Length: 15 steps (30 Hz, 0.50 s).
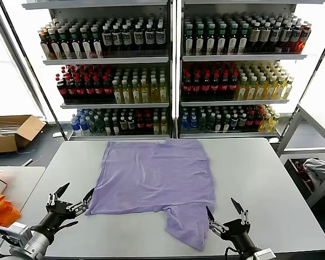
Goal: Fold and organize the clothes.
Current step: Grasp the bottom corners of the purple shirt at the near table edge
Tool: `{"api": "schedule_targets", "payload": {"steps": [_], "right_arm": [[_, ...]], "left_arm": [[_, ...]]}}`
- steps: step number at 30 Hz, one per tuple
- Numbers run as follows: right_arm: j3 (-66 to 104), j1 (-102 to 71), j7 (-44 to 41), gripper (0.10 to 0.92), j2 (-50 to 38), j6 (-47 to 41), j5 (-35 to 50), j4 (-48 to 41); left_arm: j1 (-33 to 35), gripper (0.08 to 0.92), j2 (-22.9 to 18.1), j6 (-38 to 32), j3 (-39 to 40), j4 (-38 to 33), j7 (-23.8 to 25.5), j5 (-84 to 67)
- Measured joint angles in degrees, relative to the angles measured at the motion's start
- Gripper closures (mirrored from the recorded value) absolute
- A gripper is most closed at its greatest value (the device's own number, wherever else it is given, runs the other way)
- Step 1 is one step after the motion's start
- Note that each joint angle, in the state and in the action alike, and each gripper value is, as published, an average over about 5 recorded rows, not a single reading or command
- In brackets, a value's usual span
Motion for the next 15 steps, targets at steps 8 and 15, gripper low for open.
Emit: {"api": "schedule_targets", "payload": {"steps": [8, 15], "right_arm": [[-4.27, -0.68, 3.44, 0.203, -1.27, -6.27, 0.73, 0.19], [-7.85, -0.58, 6.4, 0.203, -1.62, -9.71, 1.06, -0.33]], "left_arm": [[-0.32, 0.177, 4.46, 4.35, 3.81, 3.08, -1.48, 0.14], [-1.12, 0.177, 6.74, 6.85, 7.39, 6.52, -2.56, 0.43]]}}
